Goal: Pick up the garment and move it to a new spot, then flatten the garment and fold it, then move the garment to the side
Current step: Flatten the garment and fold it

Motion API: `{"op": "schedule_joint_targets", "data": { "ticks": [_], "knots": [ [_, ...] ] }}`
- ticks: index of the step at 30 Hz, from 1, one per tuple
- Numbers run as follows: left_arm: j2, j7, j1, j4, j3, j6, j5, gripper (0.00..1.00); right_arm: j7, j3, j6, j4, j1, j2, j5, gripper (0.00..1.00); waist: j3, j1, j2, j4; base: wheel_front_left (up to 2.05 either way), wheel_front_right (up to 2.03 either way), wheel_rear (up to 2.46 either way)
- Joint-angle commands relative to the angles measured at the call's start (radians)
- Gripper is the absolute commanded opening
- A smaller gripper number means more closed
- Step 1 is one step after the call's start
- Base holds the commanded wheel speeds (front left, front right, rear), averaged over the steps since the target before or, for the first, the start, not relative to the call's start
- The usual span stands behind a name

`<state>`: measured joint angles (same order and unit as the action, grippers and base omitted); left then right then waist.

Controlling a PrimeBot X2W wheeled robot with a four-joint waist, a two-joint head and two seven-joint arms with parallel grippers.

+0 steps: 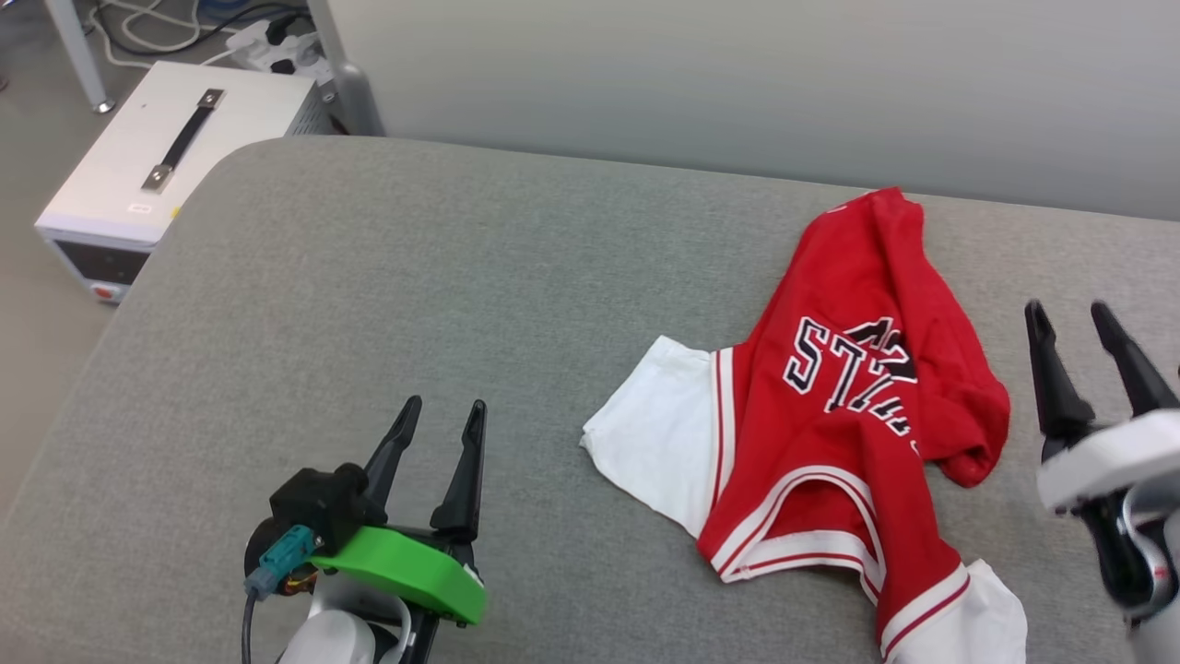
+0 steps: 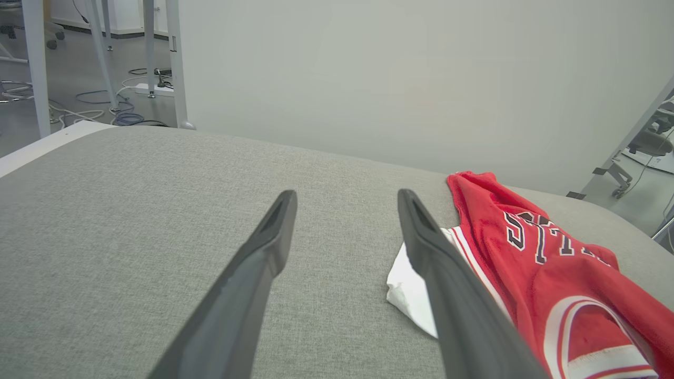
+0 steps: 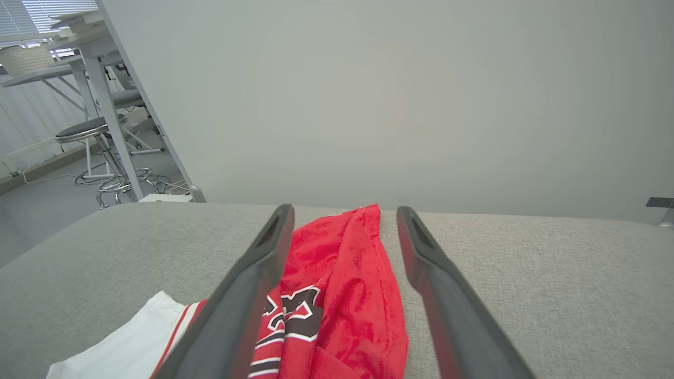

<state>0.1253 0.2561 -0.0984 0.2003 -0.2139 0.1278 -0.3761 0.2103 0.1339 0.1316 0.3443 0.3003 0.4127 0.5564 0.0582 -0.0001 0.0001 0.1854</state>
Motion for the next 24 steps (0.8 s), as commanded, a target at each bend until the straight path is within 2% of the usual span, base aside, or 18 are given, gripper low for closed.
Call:
{"op": "schedule_joint_targets", "data": {
  "ticks": [1, 7, 15, 24],
  "knots": [
    [0.002, 0.006, 0.015, -0.004, 0.003, 0.003, -0.01, 1.0, 0.008, -0.029, -0.001, -0.039, -0.051, -0.027, -0.023, 1.0, -0.021, 0.0001, -0.0001, -0.031, 0.0, 0.0, 0.0],
    [0.005, 0.006, 0.035, -0.001, -0.008, 0.003, -0.017, 1.0, -0.001, -0.14, -0.001, -0.202, -0.25, -0.138, -0.122, 1.0, -0.029, 0.0001, -0.0001, -0.059, 0.0, 0.0, 0.0],
    [0.005, 0.006, 0.062, -0.007, -0.012, 0.003, -0.013, 1.0, -0.001, -0.201, -0.001, -0.304, -0.395, -0.246, -0.189, 1.0, -0.027, 0.0001, -0.0001, -0.08, 0.0, 0.0, 0.0],
    [0.003, 0.006, 0.084, -0.024, -0.013, 0.003, 0.007, 1.0, -0.011, -0.198, -0.001, -0.311, -0.439, -0.283, -0.203, 1.0, -0.027, 0.0001, -0.0001, -0.092, 0.0, 0.0, 0.0]
  ]
}}
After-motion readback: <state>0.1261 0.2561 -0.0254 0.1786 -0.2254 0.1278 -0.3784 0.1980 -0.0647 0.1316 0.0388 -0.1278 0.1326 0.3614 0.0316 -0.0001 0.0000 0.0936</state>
